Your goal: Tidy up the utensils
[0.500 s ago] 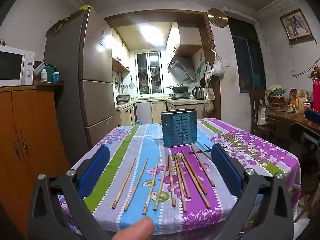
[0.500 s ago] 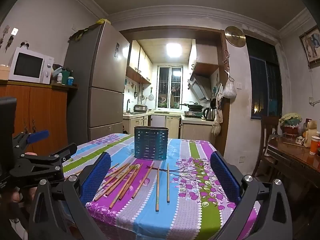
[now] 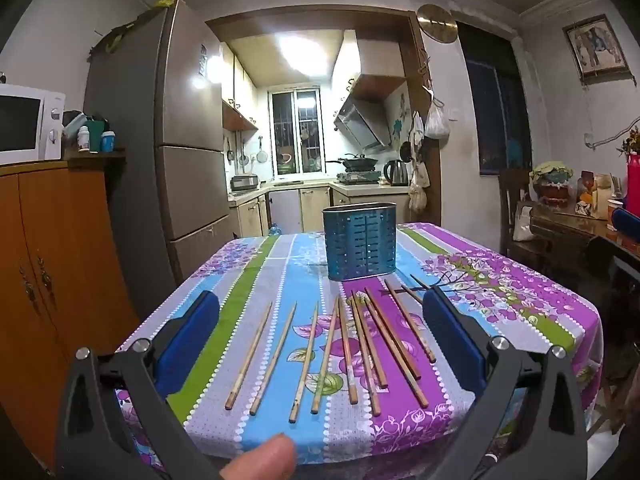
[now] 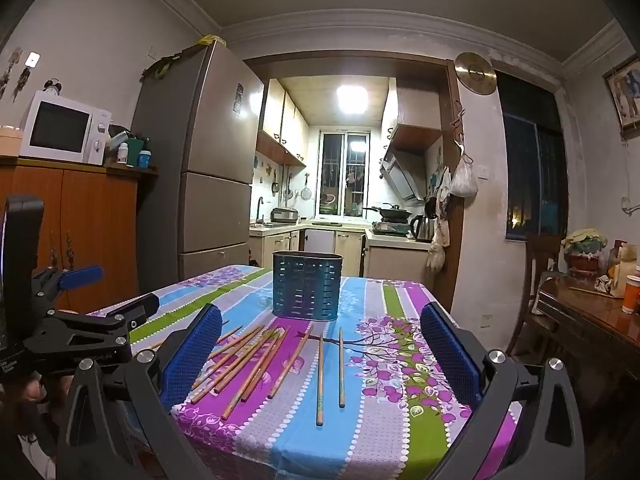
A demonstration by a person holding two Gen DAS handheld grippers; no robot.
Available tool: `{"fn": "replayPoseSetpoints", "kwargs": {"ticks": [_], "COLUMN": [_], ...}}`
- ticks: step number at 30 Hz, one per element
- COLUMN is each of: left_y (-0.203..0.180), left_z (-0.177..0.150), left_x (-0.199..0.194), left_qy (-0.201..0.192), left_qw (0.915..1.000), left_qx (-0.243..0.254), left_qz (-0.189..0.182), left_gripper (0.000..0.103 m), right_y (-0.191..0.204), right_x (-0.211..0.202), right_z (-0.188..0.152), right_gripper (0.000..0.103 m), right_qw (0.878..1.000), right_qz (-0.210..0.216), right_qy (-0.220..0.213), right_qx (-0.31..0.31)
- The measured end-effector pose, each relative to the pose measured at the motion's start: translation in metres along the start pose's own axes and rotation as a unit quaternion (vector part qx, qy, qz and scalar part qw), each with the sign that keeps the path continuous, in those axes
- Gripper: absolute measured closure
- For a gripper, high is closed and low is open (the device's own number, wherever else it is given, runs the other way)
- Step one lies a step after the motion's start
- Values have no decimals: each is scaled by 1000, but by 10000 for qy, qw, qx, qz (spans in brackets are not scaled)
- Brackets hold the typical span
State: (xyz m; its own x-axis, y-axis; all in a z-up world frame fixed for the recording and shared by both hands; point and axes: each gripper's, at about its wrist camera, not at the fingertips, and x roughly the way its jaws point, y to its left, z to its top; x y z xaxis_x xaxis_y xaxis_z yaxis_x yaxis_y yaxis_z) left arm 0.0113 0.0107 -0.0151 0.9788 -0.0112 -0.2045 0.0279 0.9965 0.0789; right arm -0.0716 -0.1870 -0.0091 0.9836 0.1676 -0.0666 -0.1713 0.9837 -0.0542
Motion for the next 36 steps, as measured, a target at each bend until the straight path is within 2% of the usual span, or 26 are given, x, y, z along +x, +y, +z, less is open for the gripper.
{"fn": "replayPoseSetpoints", "kwargs": {"ticks": [6, 36], "left_y": [-4, -5], "left_z": [9, 3], "left_x": [0, 11], "left_qy": [56, 177], "left_qw": [10000, 9997], "left_qx": [47, 91], "left_qz": [64, 130], "left_gripper": [5, 5], "right_y": [-5, -6], "right_x": [5, 15], "right_z": [-4, -11], "right_gripper": [3, 3], "right_qw": [10000, 9999], "right_qz": [37, 63], "right_qy": [37, 111], "right_qx": [-12, -8]}}
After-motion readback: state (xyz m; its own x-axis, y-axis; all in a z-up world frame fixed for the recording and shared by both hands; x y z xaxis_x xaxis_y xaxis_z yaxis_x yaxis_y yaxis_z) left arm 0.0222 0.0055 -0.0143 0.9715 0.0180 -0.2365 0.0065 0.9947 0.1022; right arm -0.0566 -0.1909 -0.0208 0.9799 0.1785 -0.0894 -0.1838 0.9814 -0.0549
